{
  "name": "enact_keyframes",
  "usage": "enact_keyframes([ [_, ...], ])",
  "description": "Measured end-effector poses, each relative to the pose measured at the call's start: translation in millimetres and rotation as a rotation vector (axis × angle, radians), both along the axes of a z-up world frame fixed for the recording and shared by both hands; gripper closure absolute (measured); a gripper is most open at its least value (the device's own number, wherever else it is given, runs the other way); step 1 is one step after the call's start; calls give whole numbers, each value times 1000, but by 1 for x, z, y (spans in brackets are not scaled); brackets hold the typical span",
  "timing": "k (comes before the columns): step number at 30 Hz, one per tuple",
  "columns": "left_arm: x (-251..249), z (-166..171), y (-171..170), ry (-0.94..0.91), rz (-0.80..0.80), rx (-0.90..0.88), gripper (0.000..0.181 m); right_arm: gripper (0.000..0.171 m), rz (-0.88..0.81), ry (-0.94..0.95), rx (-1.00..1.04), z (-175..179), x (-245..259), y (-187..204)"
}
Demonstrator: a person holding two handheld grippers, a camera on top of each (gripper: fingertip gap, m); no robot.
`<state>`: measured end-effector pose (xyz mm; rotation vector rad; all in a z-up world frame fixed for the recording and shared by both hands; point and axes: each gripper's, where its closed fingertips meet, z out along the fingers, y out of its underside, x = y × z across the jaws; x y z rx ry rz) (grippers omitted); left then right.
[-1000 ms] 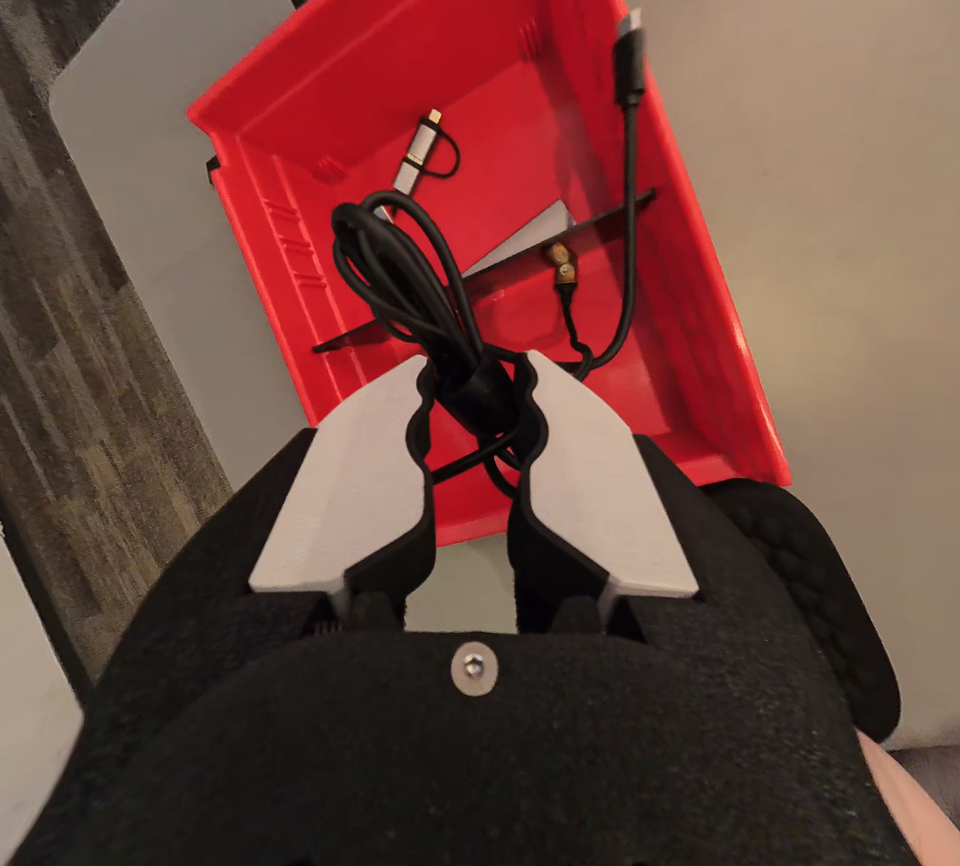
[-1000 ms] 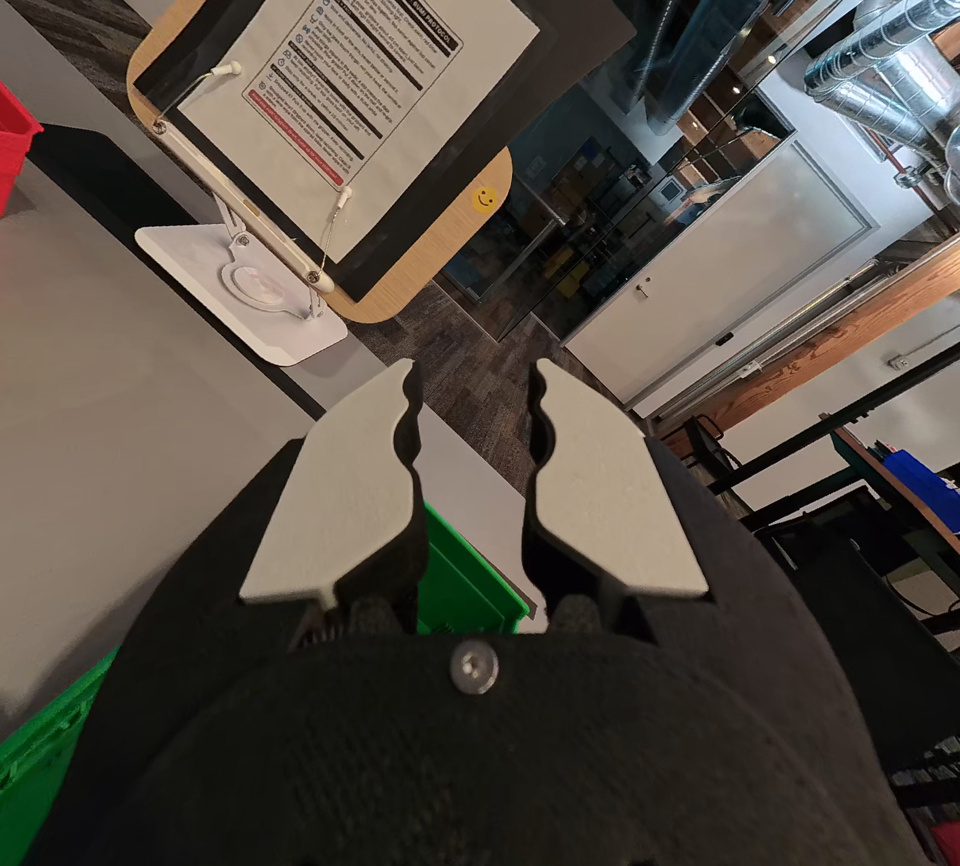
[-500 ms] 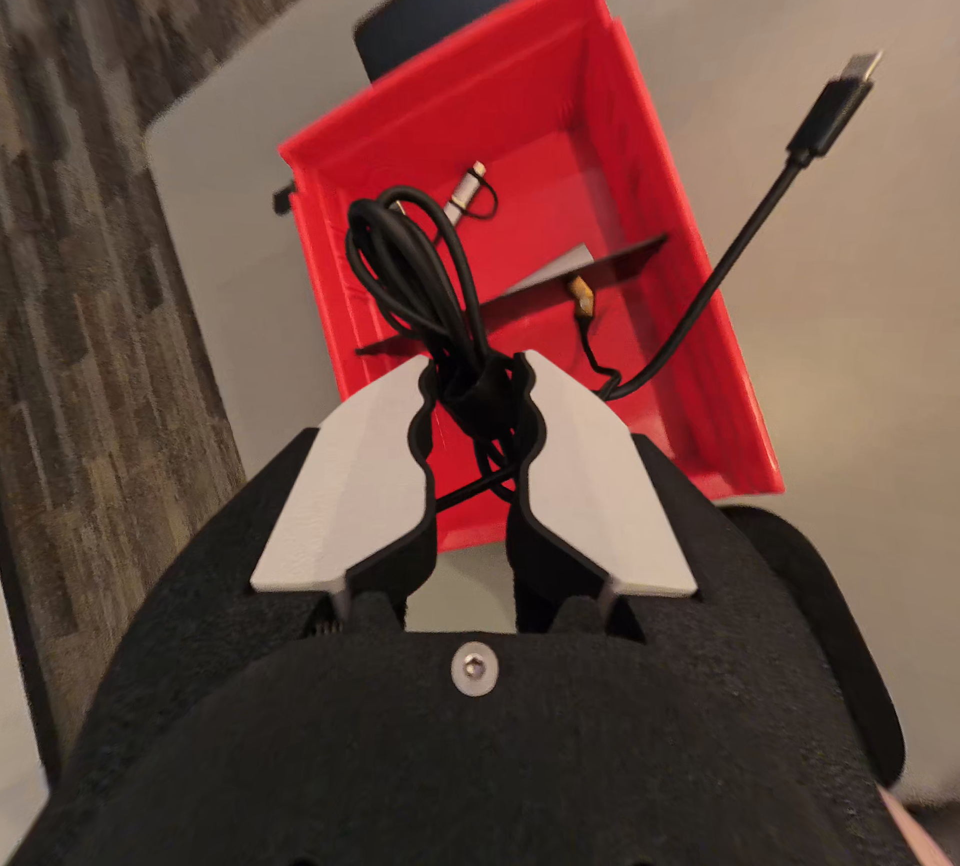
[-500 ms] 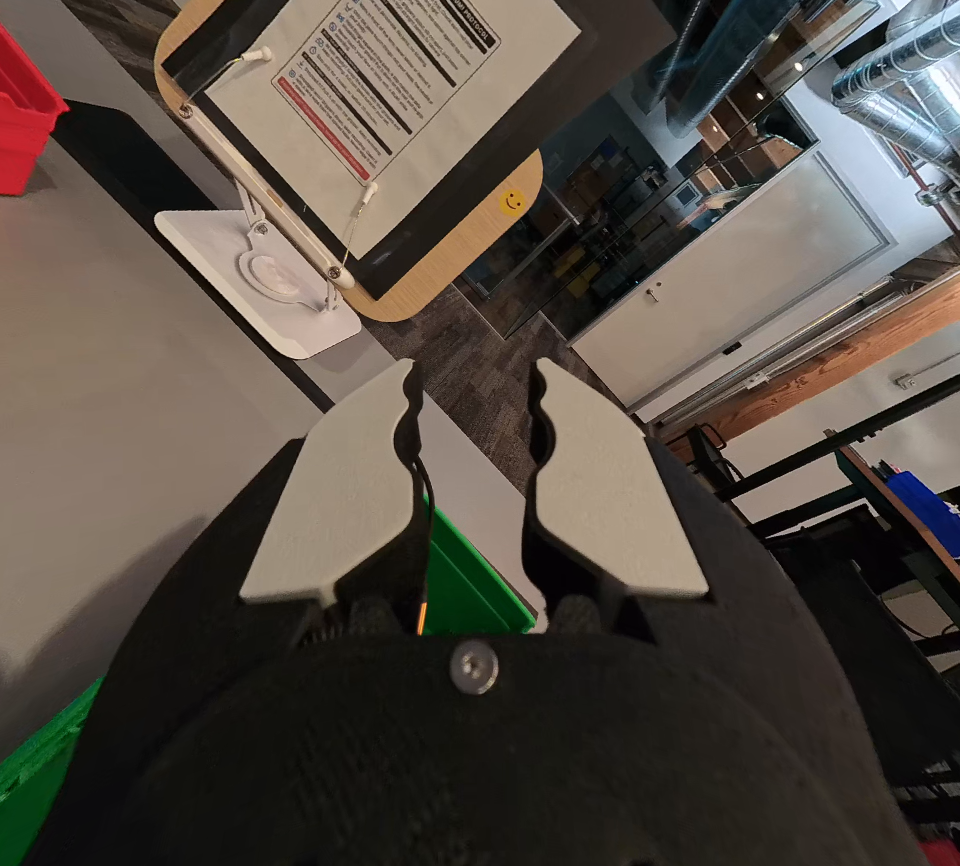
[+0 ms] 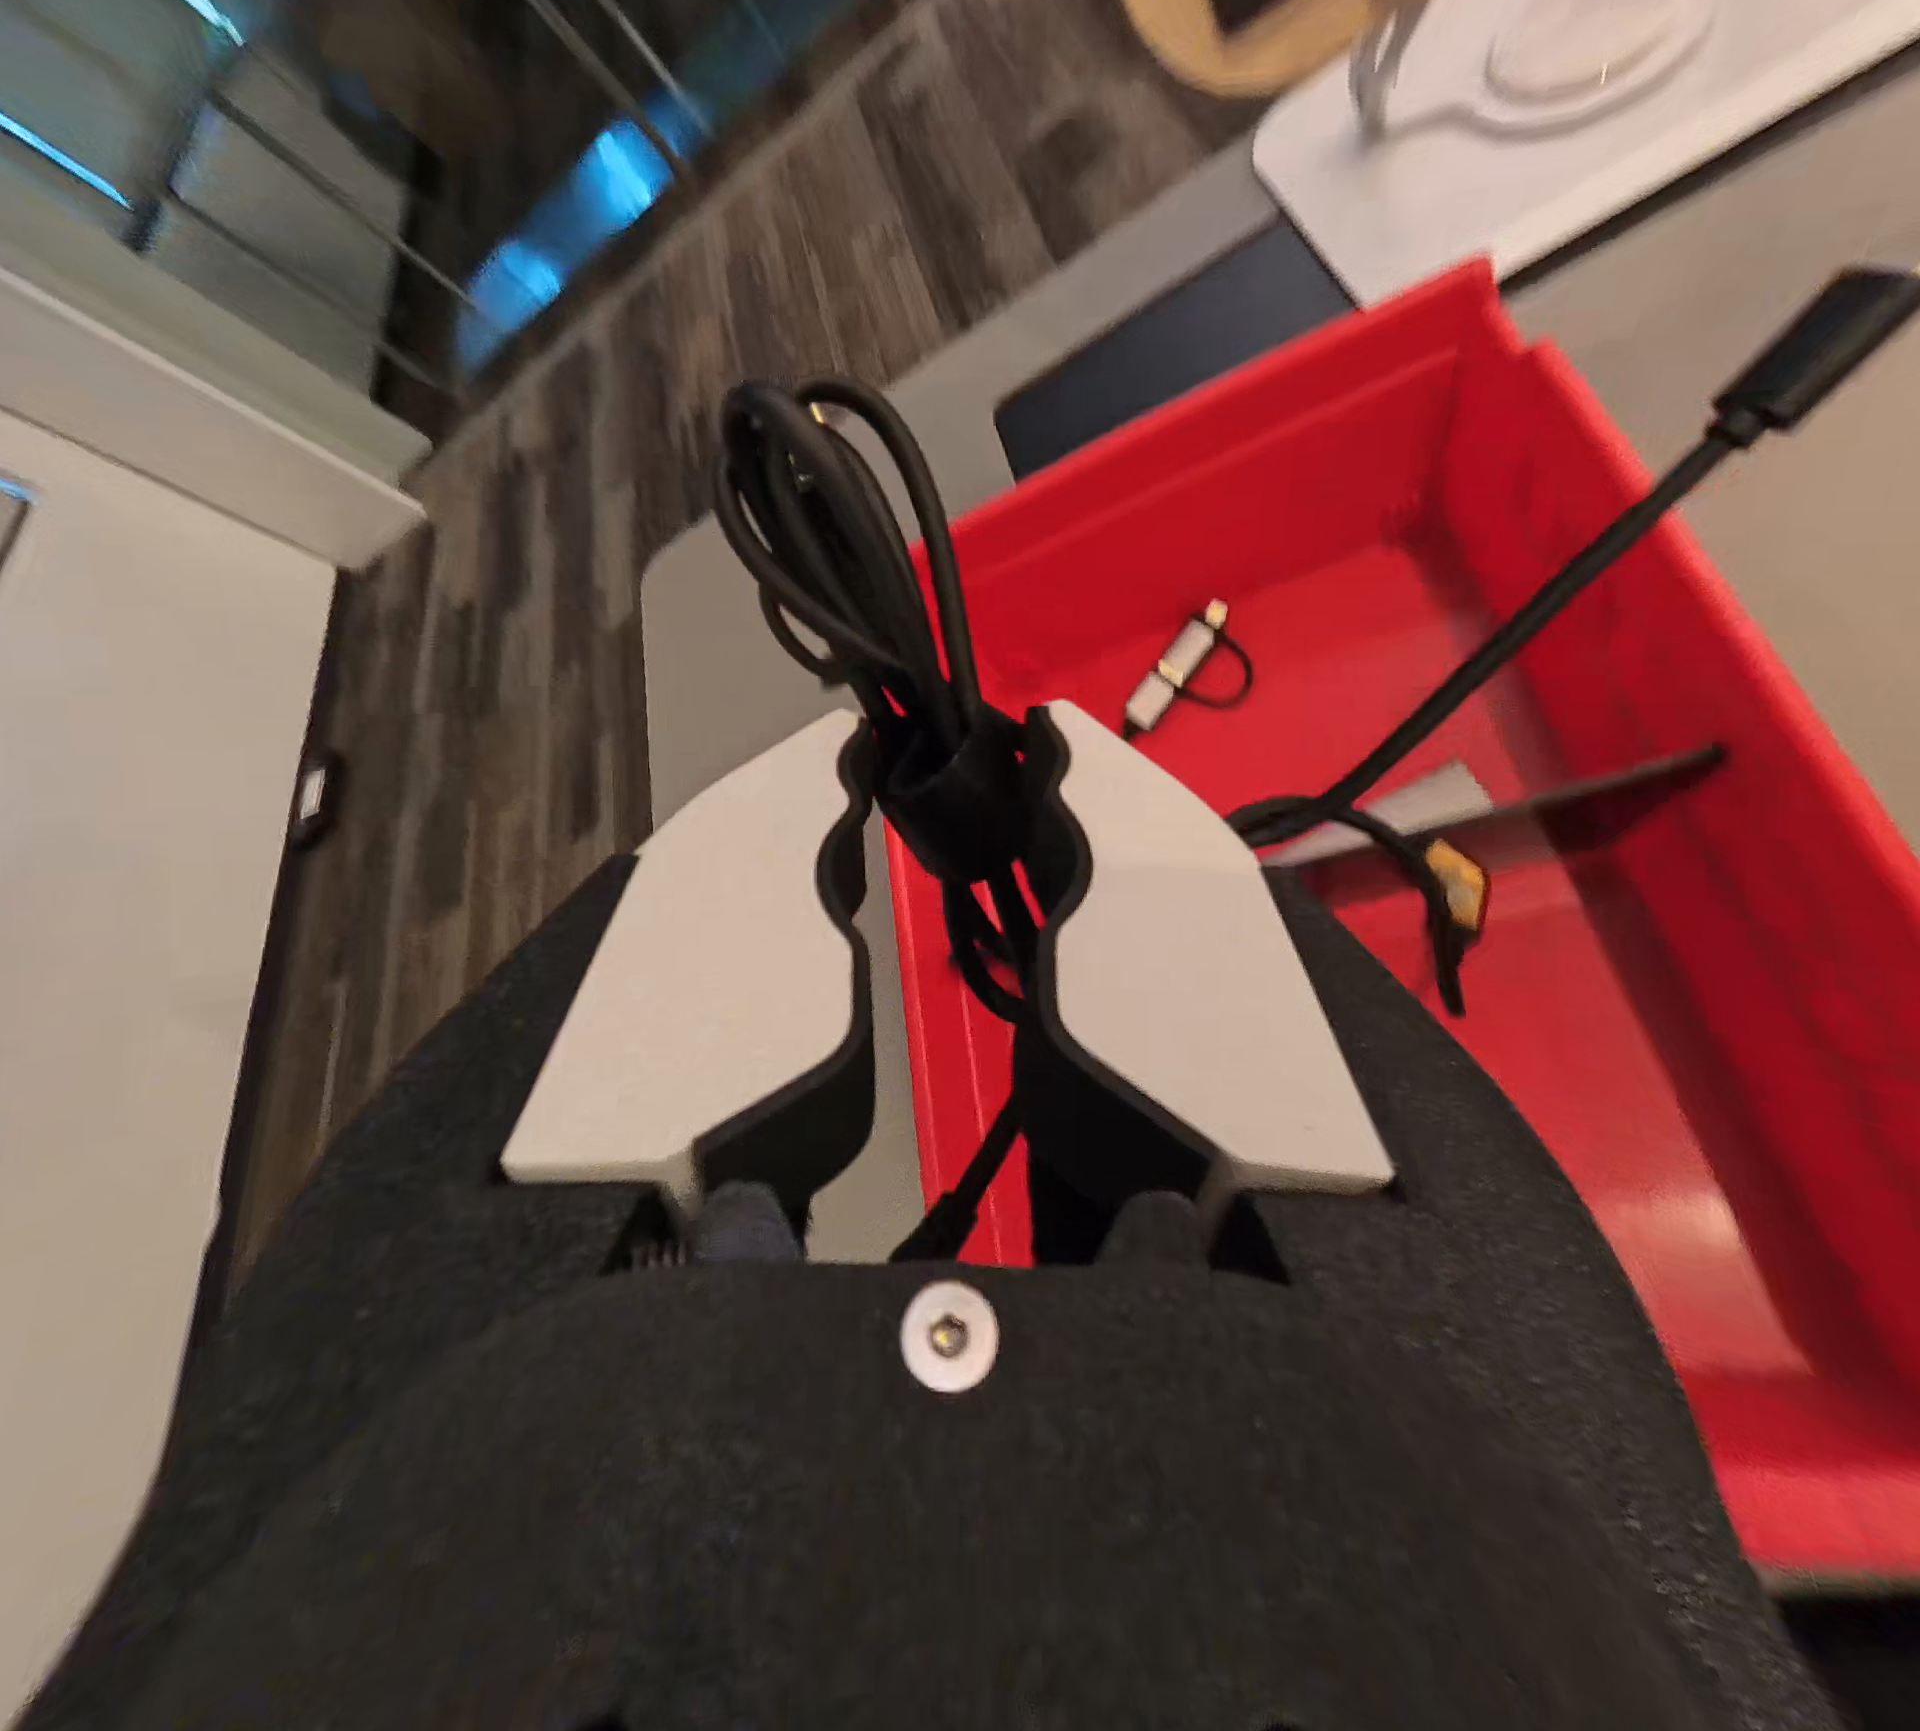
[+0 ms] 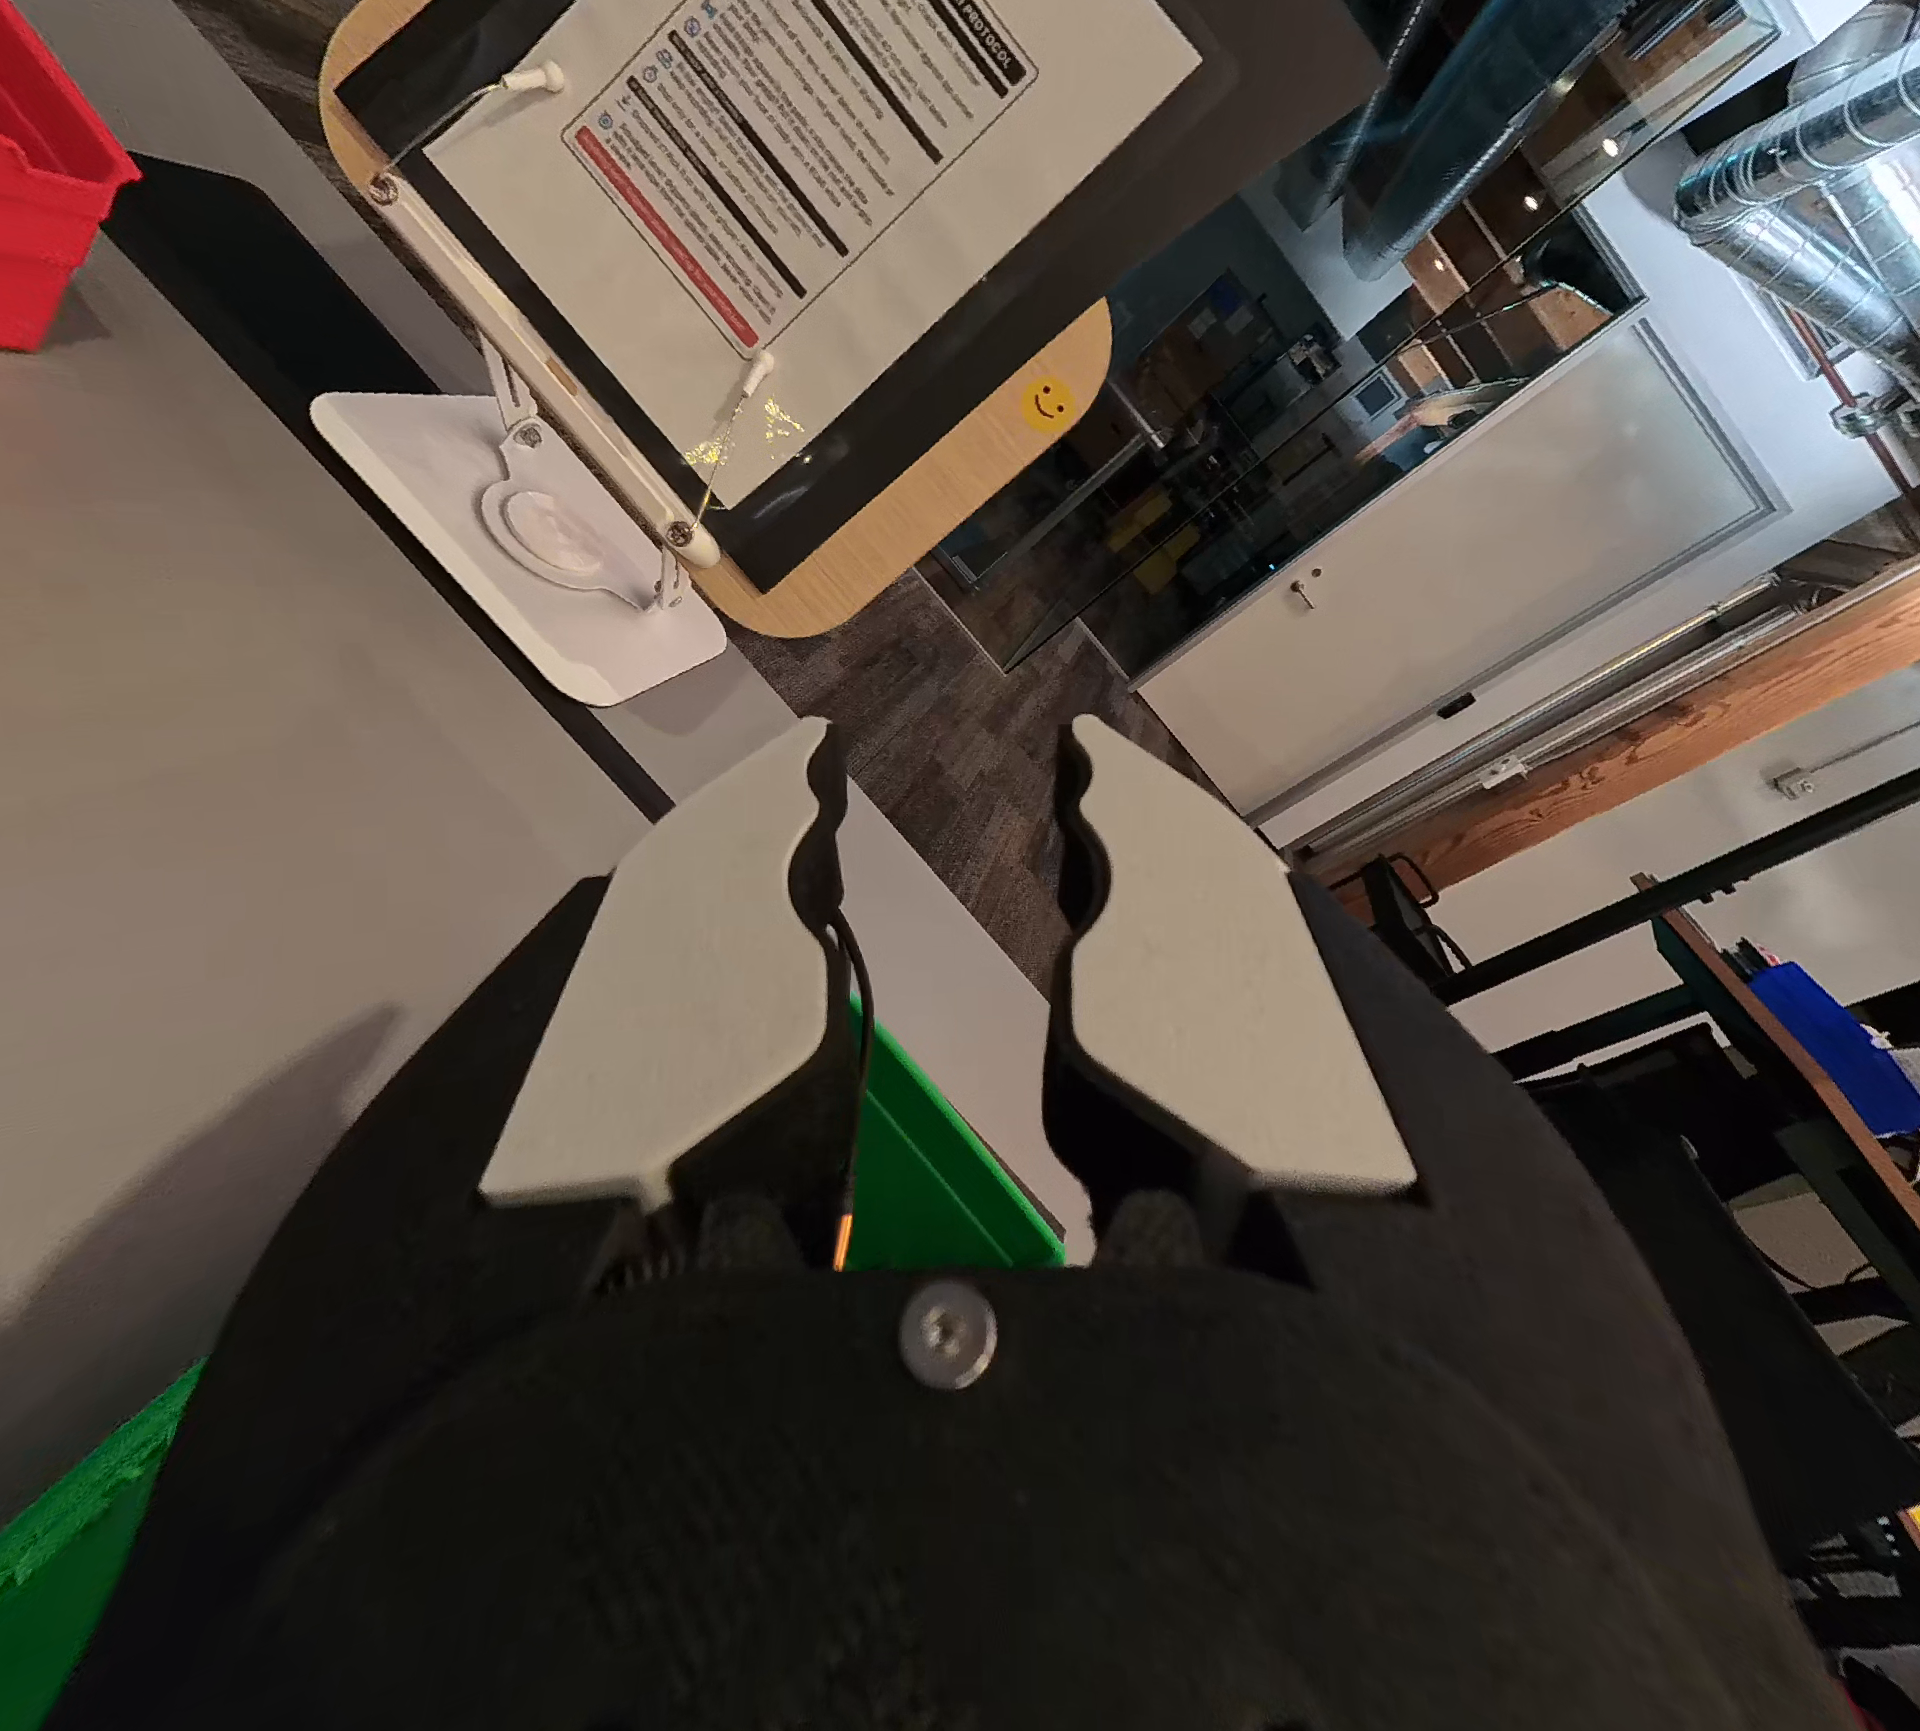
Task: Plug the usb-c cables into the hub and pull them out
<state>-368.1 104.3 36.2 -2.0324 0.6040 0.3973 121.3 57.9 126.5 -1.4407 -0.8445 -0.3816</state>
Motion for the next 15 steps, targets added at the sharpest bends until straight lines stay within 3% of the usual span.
enact_keyframes([
  [1,4,5,4,-19,-18,49,154,132,2,-5,1,0,-1,0],
  [5,13,21,10,-39,-64,184,154,132,12,-24,-1,-3,-7,1],
  [9,25,46,5,91,-147,404,157,132,18,-39,0,-4,-11,1],
  [15,33,47,1,104,-198,414,159,132,32,-45,-2,-5,-16,1],
])
